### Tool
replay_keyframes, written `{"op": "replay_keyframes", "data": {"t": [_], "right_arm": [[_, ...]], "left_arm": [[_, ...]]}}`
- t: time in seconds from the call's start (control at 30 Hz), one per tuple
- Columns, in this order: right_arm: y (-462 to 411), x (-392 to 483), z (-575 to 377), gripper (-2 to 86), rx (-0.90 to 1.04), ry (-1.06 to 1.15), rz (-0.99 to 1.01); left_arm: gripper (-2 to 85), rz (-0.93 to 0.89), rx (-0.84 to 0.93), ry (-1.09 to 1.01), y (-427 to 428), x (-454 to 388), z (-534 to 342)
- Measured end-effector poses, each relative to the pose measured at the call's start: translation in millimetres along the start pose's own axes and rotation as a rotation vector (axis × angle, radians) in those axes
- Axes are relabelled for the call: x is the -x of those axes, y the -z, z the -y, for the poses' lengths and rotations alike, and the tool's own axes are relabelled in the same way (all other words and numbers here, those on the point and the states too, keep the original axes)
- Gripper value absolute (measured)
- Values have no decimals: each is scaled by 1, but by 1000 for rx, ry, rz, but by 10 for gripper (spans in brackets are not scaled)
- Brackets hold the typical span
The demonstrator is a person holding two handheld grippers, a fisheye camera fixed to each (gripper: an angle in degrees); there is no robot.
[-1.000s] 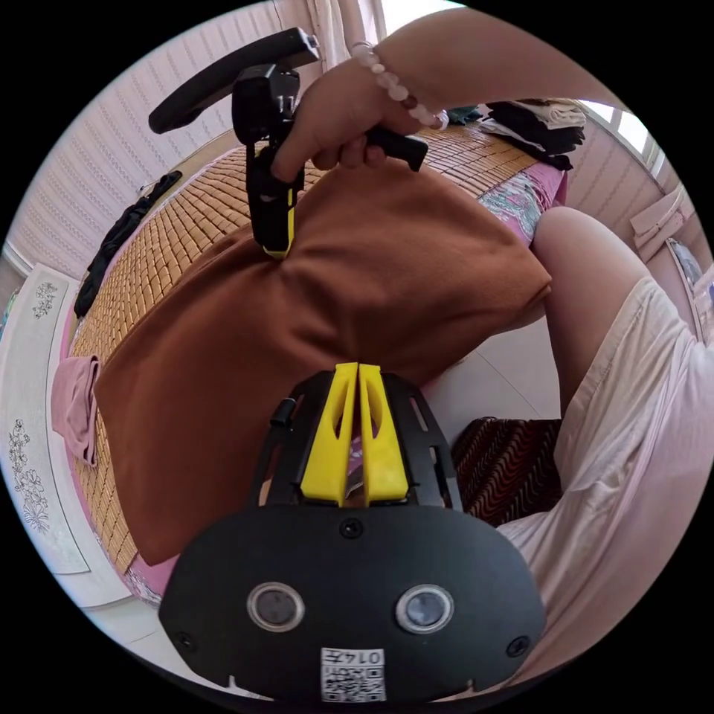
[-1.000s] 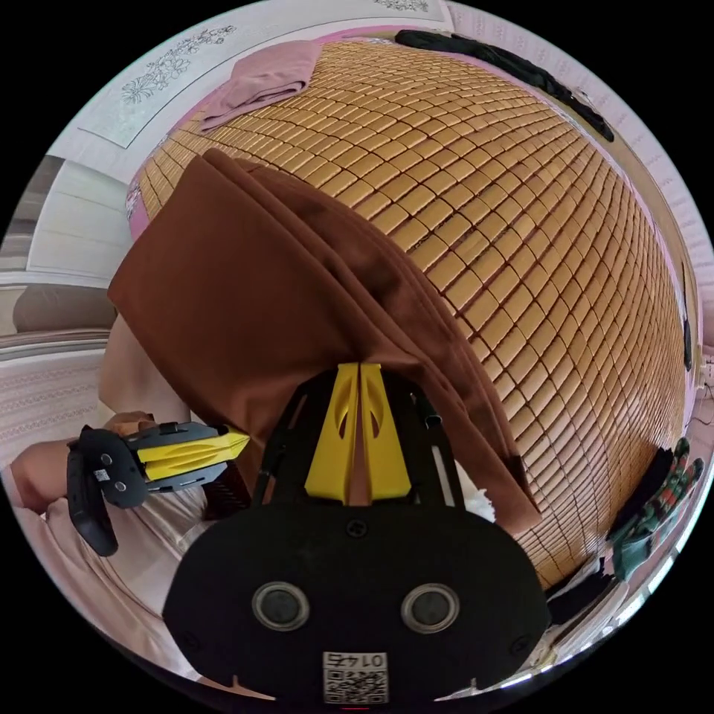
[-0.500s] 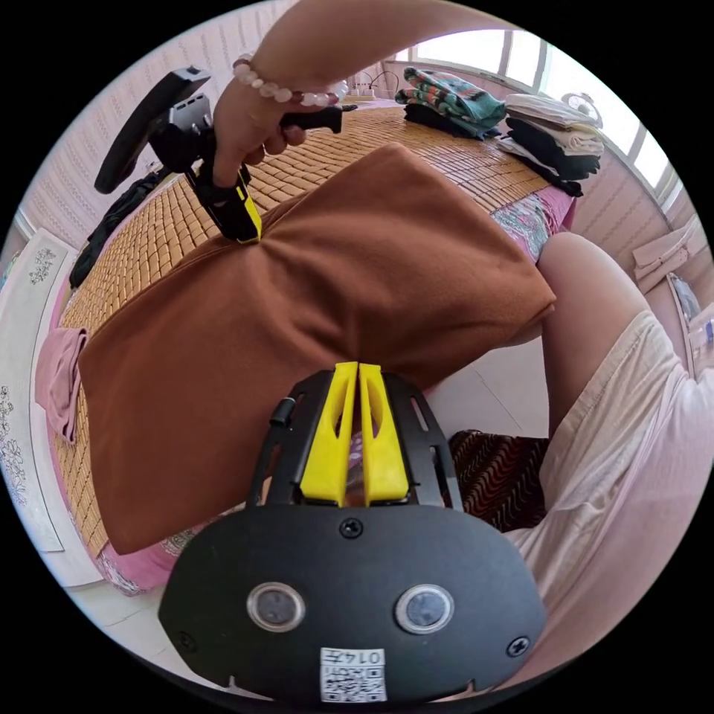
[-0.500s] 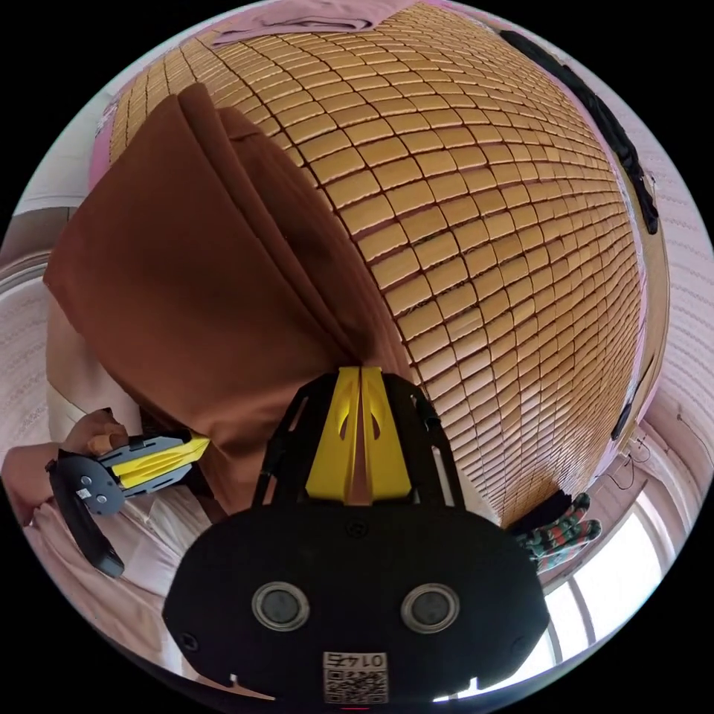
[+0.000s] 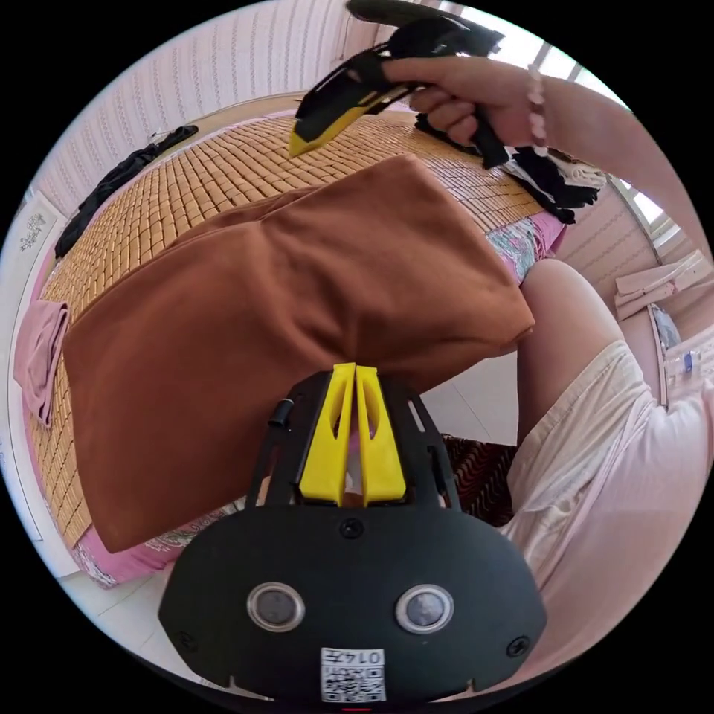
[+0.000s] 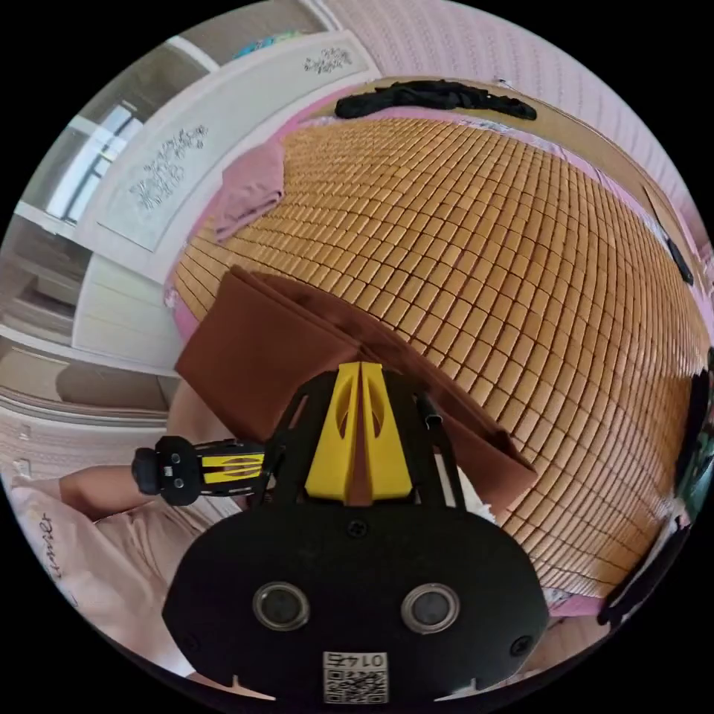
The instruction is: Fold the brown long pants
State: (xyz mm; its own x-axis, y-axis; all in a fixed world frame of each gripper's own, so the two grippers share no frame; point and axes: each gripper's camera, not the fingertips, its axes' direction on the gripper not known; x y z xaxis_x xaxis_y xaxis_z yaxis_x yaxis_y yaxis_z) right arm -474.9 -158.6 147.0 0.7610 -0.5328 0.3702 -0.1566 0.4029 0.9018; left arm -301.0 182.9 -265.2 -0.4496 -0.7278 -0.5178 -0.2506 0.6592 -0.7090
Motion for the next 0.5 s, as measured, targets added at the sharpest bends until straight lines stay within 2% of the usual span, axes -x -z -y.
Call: {"op": "replay_keyframes", "data": {"t": [0.07, 0.13, 0.2, 0.27, 0.5], "right_arm": [[34, -37, -62, 27, -94, -81, 159], [47, -58, -111, 60, -118, -131, 145], [48, -75, -157, 75, -91, -182, 89], [31, -98, -210, 82, 10, -263, 116], [-16, -141, -285, 119, 81, -443, 351]], "left_arm": [[-8, -18, -55, -45, 15, -10, -7], [-6, -85, -139, -85, 33, -20, -14], [-1, -55, -230, -106, 52, -33, -19], [22, -13, -315, -160, 68, -54, -23], [45, -124, -167, -296, 47, -94, -12]]}}
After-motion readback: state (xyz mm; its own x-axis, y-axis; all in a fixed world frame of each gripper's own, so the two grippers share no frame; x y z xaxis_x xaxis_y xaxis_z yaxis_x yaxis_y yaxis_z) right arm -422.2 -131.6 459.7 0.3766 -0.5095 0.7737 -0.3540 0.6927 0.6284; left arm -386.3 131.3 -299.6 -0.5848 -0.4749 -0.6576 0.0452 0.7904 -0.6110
